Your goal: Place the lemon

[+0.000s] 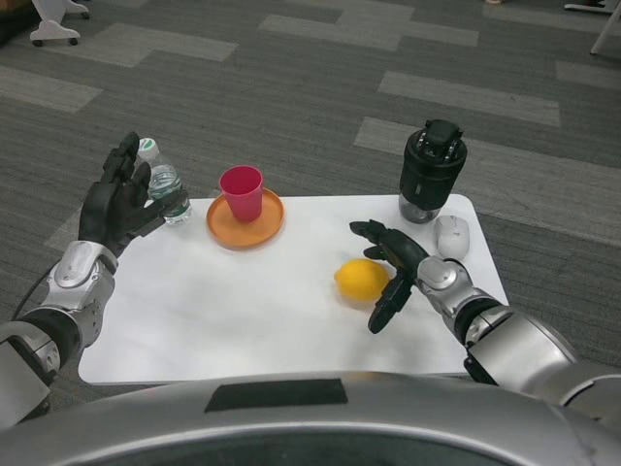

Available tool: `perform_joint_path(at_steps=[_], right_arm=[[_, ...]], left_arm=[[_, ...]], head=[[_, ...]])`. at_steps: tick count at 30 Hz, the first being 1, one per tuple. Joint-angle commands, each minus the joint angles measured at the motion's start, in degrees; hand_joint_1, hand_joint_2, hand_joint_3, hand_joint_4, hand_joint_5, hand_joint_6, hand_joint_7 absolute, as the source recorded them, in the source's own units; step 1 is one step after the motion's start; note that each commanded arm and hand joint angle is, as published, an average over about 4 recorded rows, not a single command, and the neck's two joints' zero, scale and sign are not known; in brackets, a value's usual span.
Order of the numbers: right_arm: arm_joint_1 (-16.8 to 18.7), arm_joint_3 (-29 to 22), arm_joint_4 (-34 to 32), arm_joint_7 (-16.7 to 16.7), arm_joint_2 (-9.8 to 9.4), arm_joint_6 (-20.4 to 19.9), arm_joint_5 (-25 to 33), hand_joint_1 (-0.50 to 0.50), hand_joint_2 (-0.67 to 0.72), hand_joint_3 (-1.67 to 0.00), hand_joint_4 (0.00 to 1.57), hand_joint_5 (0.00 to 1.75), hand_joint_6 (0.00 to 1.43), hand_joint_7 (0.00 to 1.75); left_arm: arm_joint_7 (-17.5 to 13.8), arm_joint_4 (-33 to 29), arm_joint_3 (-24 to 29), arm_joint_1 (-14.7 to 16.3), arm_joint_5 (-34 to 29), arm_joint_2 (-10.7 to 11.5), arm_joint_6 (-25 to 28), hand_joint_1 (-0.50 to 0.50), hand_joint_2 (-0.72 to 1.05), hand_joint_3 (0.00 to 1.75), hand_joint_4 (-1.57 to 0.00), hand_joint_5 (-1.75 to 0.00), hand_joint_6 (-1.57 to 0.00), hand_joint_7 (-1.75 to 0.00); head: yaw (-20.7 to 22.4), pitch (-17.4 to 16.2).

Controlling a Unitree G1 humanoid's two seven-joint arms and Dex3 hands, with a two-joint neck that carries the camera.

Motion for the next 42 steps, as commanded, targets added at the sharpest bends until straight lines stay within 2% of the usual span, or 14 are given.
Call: perform_joint_path(at_steps=[1, 6, 11, 15, 20, 25, 28, 30, 32, 42], right_arm=[[2.01, -3.17, -4.23, -0.29, -0.18, -0.93, -0.40, 0.28, 0.47, -0.08, 0.00, 0.68, 0.00, 0.14], [5.83, -9.45, -15.83, -0.29, -0.67, -2.34, -0.40, 0.29, 0.41, -0.06, 0.00, 0.61, 0.00, 0.14], [8.14, -14.15, -23.85, -0.53, -0.86, -6.62, 2.33, 0.29, 0.38, -0.08, 0.00, 0.58, 0.00, 0.14], [10.29, -18.35, -30.69, -1.94, -1.02, -8.91, 4.57, 0.32, 0.34, -0.08, 0.00, 0.48, 0.00, 0.14], [11.06, -20.83, -31.21, -4.38, -1.24, -11.39, 7.73, 0.35, 0.38, -0.08, 0.00, 0.48, 0.00, 0.14], [11.89, -23.73, -31.21, -4.53, -1.15, -11.70, 8.11, 0.38, 0.47, -0.08, 0.00, 0.48, 0.00, 0.14], [12.24, -25.10, -31.21, -4.60, -1.02, -11.70, 8.13, 0.38, 0.42, -0.08, 0.00, 0.48, 0.00, 0.14], [12.42, -25.80, -31.17, -4.55, -0.97, -11.70, 8.13, 0.38, 0.44, -0.08, 0.00, 0.48, 0.00, 0.14], [12.60, -26.11, -31.08, -4.55, -0.97, -11.70, 8.13, 0.39, 0.47, -0.08, 0.00, 0.48, 0.00, 0.14], [12.64, -26.06, -30.82, -4.51, -0.97, -11.70, 8.13, 0.42, 0.46, -0.08, 0.00, 0.48, 0.00, 0.14]], left_arm=[[-0.13, -0.17, 0.42, 0.19, 0.28, 0.44, -0.81, 0.50, 0.78, 0.09, 0.00, 0.00, 0.00, 0.00], [-0.13, -0.17, 0.42, 0.19, 0.28, 0.57, -1.03, 0.50, 0.78, 0.09, 0.00, 0.00, 0.00, 0.00], [-0.13, -0.17, 0.51, 0.19, 0.28, 0.66, -1.12, 0.50, 0.78, 0.07, 0.00, 0.00, 0.00, 0.00], [-0.13, -0.17, 0.59, 0.19, 0.28, 0.57, -1.12, 0.50, 0.78, 0.09, 0.00, 0.00, 0.00, 0.00], [-0.13, -0.22, 0.73, 0.19, 0.28, 0.57, -1.12, 0.50, 0.78, 0.09, 0.00, 0.00, 0.00, 0.00], [-0.21, -0.37, 0.97, 0.26, 0.37, 0.64, -1.30, 0.50, 0.78, 0.09, 0.00, 0.00, 0.00, 0.00], [-0.21, -0.44, 1.16, 0.33, 0.37, 0.66, -1.43, 0.50, 0.78, 0.09, 0.00, 0.00, 0.00, 0.00], [-0.21, -0.44, 1.21, 0.37, 0.37, 0.66, -1.47, 0.50, 0.78, 0.09, 0.00, 0.00, 0.00, 0.00], [-0.21, -0.44, 1.21, 0.41, 0.37, 0.66, -1.47, 0.50, 0.78, 0.09, 0.00, 0.00, 0.00, 0.00], [-0.21, -0.44, 1.34, 0.55, 0.37, 0.66, -1.56, 0.50, 0.78, 0.07, 0.00, 0.00, 0.00, 0.00]], head=[[-0.03, 0.15], [0.03, 0.23], [-0.18, 0.18], [-0.28, 0.35], [-0.26, 0.41], [-0.37, 0.51], [-0.60, 0.70], [-0.68, 0.76], [-0.69, 0.89], [-0.41, 2.23]])
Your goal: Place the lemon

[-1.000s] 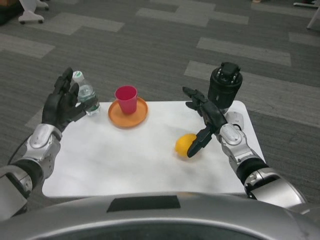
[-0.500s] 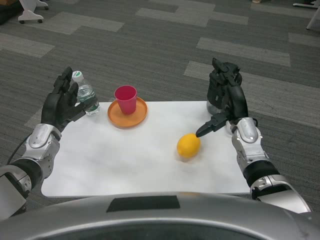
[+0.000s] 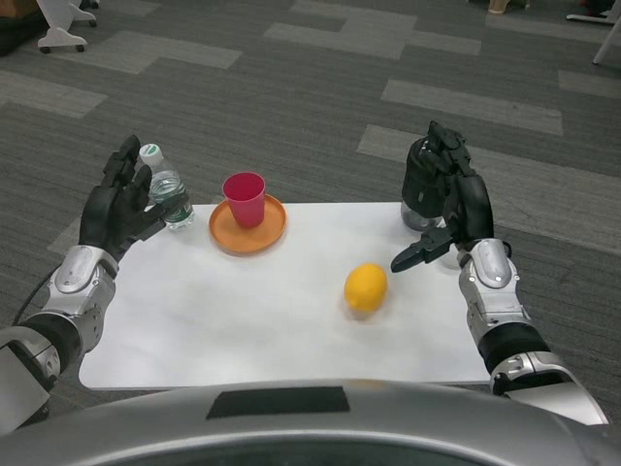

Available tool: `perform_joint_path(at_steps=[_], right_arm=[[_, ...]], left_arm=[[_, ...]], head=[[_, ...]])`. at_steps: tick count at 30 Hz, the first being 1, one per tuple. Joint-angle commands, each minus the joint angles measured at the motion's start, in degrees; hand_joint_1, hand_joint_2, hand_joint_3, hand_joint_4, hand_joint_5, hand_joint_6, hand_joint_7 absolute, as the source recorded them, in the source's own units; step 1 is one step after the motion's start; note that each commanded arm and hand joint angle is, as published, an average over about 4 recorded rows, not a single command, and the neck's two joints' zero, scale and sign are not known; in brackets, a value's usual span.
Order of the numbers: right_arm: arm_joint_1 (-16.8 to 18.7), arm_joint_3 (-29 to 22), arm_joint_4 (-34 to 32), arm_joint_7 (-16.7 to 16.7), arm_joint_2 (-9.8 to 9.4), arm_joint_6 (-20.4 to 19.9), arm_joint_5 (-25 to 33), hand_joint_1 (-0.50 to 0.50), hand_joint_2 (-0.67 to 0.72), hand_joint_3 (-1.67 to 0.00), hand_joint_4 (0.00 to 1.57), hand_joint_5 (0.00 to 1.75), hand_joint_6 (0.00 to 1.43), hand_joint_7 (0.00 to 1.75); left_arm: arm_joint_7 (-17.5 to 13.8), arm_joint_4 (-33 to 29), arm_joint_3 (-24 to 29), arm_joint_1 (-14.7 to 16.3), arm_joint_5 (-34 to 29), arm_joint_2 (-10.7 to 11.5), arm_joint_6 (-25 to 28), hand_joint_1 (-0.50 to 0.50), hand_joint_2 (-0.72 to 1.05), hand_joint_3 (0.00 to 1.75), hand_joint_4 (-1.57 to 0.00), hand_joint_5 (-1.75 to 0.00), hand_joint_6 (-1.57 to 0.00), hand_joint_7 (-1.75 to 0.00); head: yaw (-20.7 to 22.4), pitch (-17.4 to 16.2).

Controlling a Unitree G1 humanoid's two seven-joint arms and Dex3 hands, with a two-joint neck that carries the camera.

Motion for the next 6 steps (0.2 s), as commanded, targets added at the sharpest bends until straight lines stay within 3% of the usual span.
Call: perform_joint_path(at_steps=[1, 6], right_arm=[[0.08, -0.48, 0.12, -0.25, 0.01, -0.78, 0.58, 0.42, 0.44, -0.08, 0.00, 0.48, 0.00, 0.14], [0.11, -0.27, 0.12, -0.23, -0.08, -0.78, 0.58, 0.42, 0.45, -0.08, 0.00, 0.48, 0.00, 0.14]], left_arm=[[-0.18, -0.18, 0.60, 0.28, 0.34, 0.52, -0.55, 0.50, 0.78, 0.09, 0.00, 0.00, 0.00, 0.00], [-0.18, -0.25, 0.80, 0.44, 0.40, 0.52, -0.55, 0.50, 0.78, 0.03, 0.00, 0.00, 0.00, 0.00]], head=[[0.01, 0.37], [0.07, 0.91]])
